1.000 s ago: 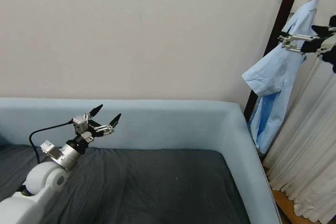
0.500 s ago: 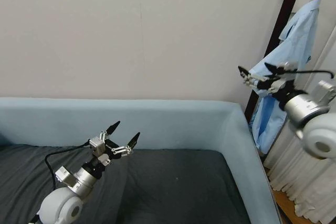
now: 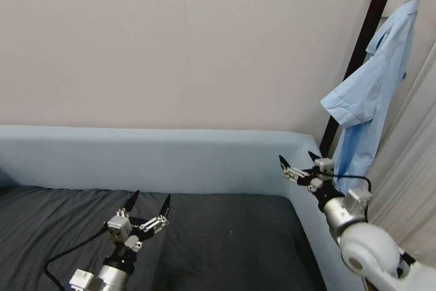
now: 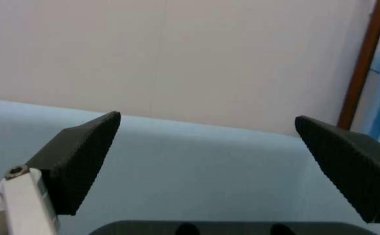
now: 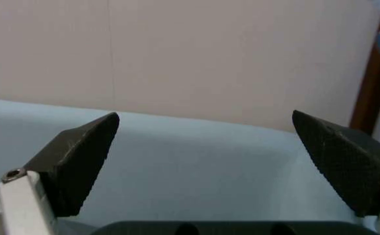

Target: Pick up the clothes from the sofa and hang them on the clothes hanger.

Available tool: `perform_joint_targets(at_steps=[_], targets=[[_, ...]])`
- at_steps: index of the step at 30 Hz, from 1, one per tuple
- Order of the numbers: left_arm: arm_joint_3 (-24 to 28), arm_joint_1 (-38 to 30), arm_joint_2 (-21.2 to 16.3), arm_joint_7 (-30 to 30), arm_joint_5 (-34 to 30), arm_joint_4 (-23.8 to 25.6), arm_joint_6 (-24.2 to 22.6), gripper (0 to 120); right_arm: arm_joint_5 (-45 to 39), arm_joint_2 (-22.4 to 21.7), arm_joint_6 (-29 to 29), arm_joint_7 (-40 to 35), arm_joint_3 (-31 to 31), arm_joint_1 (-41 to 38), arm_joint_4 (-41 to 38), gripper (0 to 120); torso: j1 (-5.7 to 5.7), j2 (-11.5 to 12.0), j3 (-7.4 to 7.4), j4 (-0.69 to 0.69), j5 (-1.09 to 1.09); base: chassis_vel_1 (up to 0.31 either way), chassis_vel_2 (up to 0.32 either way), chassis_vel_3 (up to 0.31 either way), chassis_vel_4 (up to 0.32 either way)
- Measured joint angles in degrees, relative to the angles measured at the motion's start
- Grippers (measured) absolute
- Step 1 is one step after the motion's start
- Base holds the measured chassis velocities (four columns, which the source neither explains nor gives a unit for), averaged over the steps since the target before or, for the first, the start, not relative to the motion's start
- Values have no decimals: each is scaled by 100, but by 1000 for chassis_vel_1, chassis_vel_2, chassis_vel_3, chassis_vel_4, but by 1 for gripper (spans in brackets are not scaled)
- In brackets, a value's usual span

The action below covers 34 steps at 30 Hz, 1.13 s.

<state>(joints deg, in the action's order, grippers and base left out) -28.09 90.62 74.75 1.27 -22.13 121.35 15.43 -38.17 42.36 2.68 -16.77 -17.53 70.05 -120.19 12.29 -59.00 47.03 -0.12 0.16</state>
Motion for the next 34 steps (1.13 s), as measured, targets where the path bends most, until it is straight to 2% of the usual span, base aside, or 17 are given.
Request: perform_joint_targets(at_steps=[1, 2, 6, 12, 17, 21, 25, 29, 34], targets=[[69, 43, 208, -185, 207, -6, 176, 100, 335, 196, 176, 92, -373, 485, -84, 100, 0, 0, 0, 0, 0, 0, 0, 0, 0], [69, 43, 208, -185, 207, -6, 176, 100, 335, 196, 176, 92, -373, 485, -84, 100, 0, 0, 0, 0, 0, 0, 0, 0, 0], [166, 323, 809, -511, 742, 9, 375, 100, 980, 924, 456, 450, -1347, 1769, -442, 100, -1, 0, 0, 5, 1, 0, 0, 0, 0], [234, 687, 1088, -778, 841, 338, 185, 100, 1661, 1695, 219, 687, -2208, 2976, -1094, 100, -1, -1, 0, 2, -1, 0, 0, 0, 0], [171, 887, 1009, -923, 929, 717, -16, 100, 1861, 2038, -167, 637, -2602, 3255, -1605, 100, -1, 0, 1, 6, -2, 0, 0, 0, 0], [149, 960, 894, -1207, 949, 868, -295, 100, 2092, 2202, -206, 606, -2635, 3330, -1692, 100, -1, 0, 1, 5, -1, 0, 0, 0, 0], [150, 942, 872, -1374, 961, 669, -389, 100, 2350, 2443, -219, 400, -2471, 3325, -1564, 100, 0, 0, 1, 5, -1, 0, 0, 0, 0], [168, 1020, 943, -1365, 966, 536, -258, 100, 2432, 2668, -339, 205, -2404, 3301, -1419, 100, 0, 0, 1, 4, -1, 0, 0, 0, 0], [182, 1103, 987, -1284, 945, 547, -141, 100, 2433, 2716, -392, 169, -2392, 3277, -1363, 100, 0, 0, 1, 5, -1, 0, 0, 0, 0]])
